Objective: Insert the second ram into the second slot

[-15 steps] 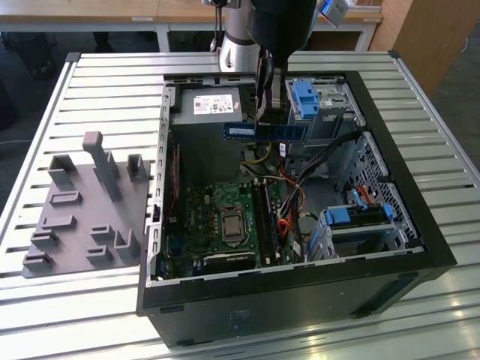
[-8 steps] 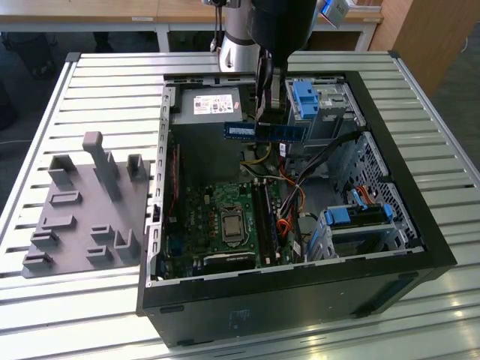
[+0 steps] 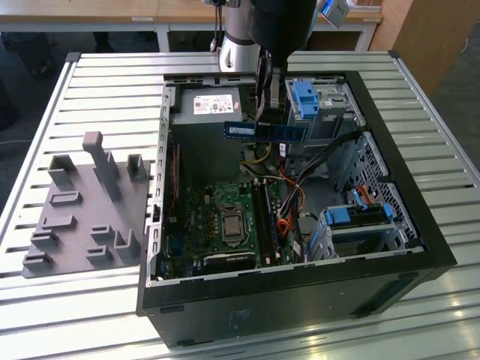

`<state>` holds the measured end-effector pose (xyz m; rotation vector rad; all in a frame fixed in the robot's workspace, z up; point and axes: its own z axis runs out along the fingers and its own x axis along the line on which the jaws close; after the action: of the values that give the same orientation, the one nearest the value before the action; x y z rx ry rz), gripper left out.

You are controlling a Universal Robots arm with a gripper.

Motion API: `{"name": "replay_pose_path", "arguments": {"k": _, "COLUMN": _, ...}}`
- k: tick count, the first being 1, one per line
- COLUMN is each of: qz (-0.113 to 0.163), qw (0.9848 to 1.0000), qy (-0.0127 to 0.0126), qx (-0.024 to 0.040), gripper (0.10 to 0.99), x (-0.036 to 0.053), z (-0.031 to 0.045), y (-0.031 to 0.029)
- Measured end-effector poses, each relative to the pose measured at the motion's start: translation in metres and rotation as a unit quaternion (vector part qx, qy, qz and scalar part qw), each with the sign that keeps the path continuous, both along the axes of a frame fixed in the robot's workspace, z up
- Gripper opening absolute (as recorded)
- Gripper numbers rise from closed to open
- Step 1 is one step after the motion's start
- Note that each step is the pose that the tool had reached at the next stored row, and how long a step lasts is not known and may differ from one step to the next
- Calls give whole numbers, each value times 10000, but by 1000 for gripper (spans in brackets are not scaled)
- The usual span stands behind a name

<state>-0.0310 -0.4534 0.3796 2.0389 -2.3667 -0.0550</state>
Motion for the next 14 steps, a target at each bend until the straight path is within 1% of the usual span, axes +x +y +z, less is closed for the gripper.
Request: {"name": "replay_pose_path", "arguments": {"k": 14, "qz": -141, "qw": 9999, "qy": 0, "qx": 0, "gripper": 137, "x": 0, "z": 0, "y": 0}}
